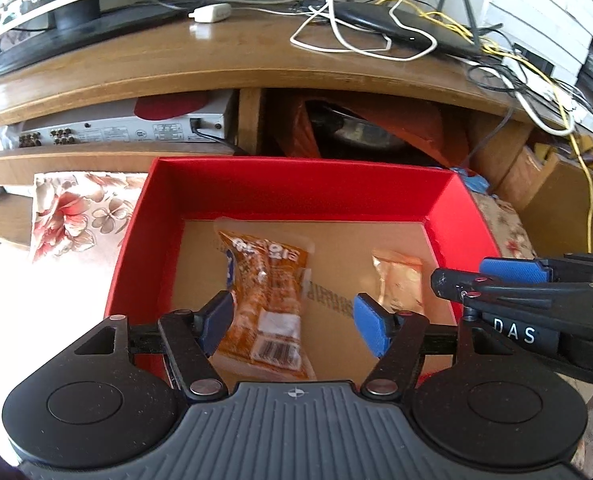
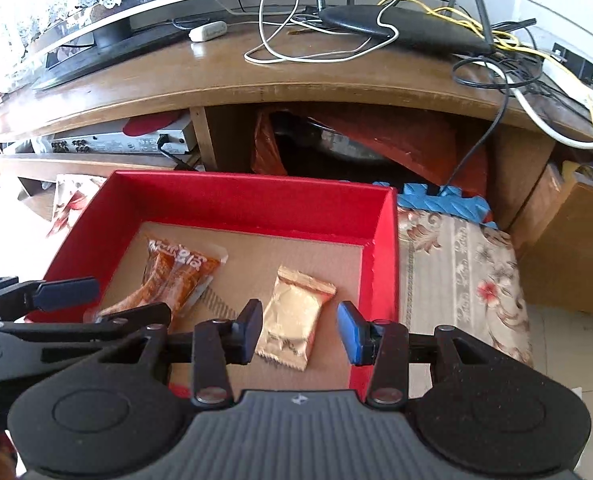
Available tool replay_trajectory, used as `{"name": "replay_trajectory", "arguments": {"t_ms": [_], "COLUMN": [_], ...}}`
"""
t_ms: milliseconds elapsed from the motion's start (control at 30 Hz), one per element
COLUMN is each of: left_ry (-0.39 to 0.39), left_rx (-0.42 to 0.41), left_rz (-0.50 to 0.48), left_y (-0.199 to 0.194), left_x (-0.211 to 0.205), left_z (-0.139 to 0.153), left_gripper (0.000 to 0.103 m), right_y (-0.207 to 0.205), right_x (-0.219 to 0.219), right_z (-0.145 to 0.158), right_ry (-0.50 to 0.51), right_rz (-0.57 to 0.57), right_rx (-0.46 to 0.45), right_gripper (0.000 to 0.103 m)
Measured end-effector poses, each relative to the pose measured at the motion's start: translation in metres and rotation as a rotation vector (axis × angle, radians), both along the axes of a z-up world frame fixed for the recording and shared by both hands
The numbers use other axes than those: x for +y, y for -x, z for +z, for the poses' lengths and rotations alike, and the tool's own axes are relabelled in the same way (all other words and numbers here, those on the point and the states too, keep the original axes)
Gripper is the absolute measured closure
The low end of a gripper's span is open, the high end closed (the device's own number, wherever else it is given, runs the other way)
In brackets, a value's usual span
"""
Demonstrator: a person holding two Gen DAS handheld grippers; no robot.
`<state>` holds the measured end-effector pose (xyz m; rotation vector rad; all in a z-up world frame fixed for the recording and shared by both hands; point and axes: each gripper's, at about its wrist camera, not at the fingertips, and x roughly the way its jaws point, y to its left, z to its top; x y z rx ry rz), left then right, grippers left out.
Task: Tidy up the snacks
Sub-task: 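Lower left tool onto the white-grey packet and grasp it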
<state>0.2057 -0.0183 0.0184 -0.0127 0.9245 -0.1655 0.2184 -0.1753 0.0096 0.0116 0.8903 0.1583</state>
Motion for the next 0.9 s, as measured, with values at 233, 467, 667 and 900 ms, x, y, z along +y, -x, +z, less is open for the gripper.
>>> {"name": "replay_trajectory", "arguments": {"t_ms": [233,467,667,900], "left_ry": [0.009,0.021,0.009,0.002], "left_rx": [0.005,0.029,0.054,0.098], "left_rz": [-0.041,-0.09,-0.128,-0.15], "left_y": [0.03,0.059,0.078,0.088], "left_x": [-0.005,-0.018,-0.034,-0.049], "left_z": [0.006,0.001,-0.009,-0.025], "left_gripper": [0.029,0.027,0.026,0.025], "right_y": [0.034,0.07,0.092,0.105], "right_x": [-0.008,-0.023,-0.039,-0.057], "right_z": [0.005,0.002,-0.004,-0.006], "right_ry": [0.015,0.03,0.034,0.022], "right_rz": [0.001,-0.017,-0.041,-0.069], "right_rx": [0.014,0.039,0.067,0.084], "right_gripper": [0.062,0.062,0.062,0.062]}}
